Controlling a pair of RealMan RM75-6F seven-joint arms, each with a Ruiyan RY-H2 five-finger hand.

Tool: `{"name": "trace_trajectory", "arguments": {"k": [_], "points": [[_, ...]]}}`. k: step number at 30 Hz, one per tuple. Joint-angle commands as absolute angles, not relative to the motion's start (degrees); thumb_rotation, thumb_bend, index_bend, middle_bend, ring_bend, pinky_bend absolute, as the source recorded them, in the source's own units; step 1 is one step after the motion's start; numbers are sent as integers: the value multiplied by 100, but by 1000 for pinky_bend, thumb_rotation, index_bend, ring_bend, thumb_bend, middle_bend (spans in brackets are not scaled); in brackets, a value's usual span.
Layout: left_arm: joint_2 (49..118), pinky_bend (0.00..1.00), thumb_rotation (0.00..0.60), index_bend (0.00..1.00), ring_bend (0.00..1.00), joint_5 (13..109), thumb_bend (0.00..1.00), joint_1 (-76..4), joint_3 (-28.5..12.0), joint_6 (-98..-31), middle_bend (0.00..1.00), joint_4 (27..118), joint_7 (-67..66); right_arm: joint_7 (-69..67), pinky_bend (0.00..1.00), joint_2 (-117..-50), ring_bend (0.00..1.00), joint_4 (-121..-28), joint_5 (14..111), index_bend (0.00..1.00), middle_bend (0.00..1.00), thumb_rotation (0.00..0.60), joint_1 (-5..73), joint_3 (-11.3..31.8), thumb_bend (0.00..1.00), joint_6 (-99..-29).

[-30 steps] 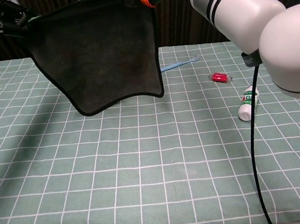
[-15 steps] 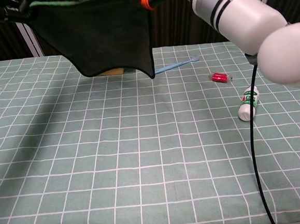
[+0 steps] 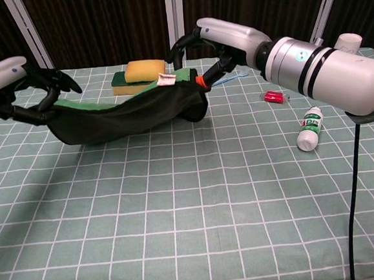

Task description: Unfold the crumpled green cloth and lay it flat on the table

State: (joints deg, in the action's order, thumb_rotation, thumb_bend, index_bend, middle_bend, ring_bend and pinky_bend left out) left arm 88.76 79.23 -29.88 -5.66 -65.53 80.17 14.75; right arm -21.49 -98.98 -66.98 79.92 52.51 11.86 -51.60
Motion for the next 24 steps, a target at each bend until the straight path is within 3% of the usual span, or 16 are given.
{"name": "trace_trajectory", "arguments": {"k": [1, 15, 20, 24], "points": [[8805, 242, 600, 838, 275, 8092, 501, -2855, -361, -6627, 410, 8134, 1455, -2168, 76, -9791, 75, -6874, 8162, 679, 241, 600, 5213, 997, 437, -5081], [8705, 242, 600, 791, 275, 8389, 463, -2700, 173, -6373, 410, 8280, 998, -2082, 76, -9913, 70, -6933, 8632, 679, 240, 600, 5111, 423, 440, -4996], [8553, 241, 600, 660, 275, 8239, 397, -2797, 235, -5961, 391, 8502, 771, -1839, 65, -10037, 66, -6880, 8783, 675, 241, 600, 5068, 272, 441, -5057], [8356, 233, 600, 483, 275, 8089, 250, -2880, 258, -5696, 349, 8775, 408, -1617, 45, -10080, 58, -6875, 8832, 660, 240, 600, 5015, 184, 435, -5081]]}}
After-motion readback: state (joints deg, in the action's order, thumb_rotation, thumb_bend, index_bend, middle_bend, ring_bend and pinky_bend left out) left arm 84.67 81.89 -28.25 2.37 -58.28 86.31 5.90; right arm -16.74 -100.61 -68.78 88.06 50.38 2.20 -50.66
